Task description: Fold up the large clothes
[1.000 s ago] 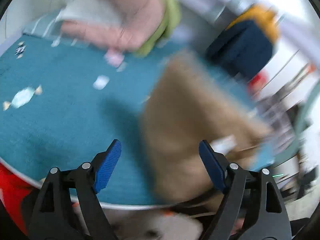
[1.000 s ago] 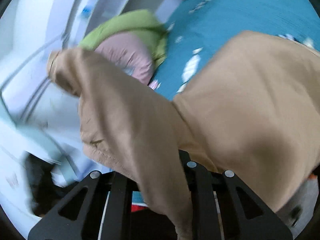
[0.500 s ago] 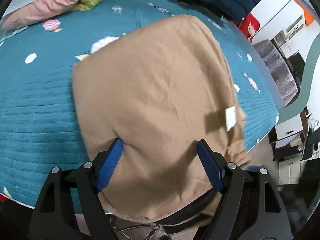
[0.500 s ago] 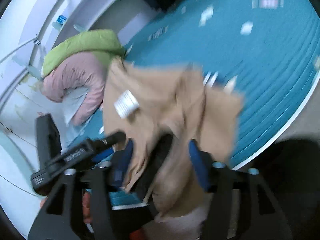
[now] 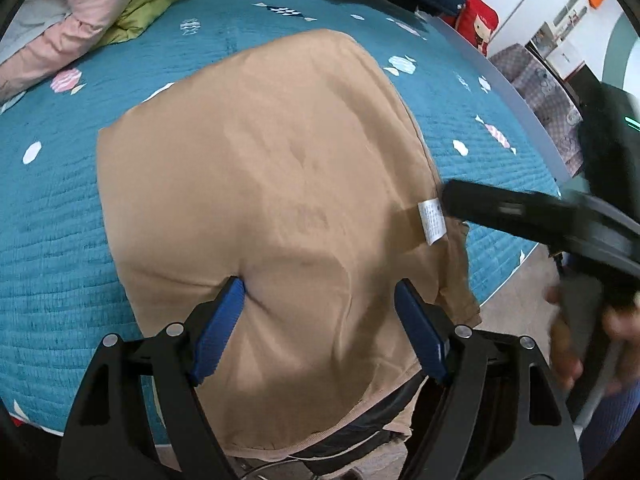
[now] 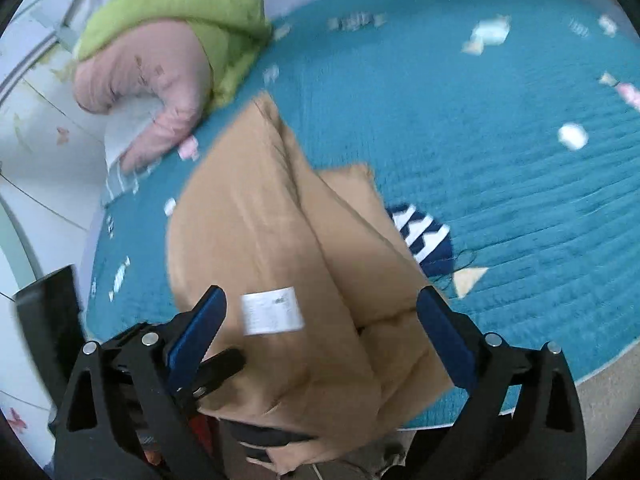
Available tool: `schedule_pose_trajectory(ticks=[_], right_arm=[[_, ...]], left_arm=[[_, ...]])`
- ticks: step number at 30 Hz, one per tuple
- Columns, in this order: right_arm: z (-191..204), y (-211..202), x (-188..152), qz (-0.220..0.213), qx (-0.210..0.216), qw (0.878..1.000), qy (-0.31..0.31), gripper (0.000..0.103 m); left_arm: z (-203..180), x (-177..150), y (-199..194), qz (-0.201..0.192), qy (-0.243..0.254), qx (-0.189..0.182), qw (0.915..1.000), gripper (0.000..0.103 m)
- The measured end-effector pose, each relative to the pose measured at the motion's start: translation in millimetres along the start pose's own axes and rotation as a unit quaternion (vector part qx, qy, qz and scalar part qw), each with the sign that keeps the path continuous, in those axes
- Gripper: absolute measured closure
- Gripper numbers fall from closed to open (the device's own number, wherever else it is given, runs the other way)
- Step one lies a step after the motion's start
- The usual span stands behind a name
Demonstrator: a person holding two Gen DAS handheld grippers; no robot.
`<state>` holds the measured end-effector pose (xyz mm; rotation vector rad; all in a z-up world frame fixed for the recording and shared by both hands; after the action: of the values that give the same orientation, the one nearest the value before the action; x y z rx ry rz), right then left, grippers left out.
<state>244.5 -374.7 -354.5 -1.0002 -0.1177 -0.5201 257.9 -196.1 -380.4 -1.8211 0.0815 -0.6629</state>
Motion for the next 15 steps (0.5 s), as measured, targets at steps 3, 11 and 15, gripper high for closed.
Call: schedule_pose_trajectory(ticks=[3,11,15], right_arm=[[-21,26,1,0.048,0.028,0.998,0.009,0.009],[-65,55,-5,0.101,0.099,0.988,0.065,0.006],[-66,58,-8,0.095,0.105,0.989,0.052,0.006]], left_arm=[[-4,1,3,-0.002,0.014,-0.006,0.9999,0.025],[45,10,-30,-0.043,-0.050,-0.050,0.9966,0.017],[92,-8,-14,-0.007,-0.135,-0.049,0.9896,0.017]])
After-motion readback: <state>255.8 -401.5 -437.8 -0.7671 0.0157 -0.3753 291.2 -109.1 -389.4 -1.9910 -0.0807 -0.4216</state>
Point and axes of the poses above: each gripper's, at about its wrist camera, not at the fingertips, and y roughly the way its jaws point, z to its left, x to its top, the point moved 4 cm from there along y, roughly the way its jaws point, and after that the axes turned 7 degrees about x, right-handed, at the moved point
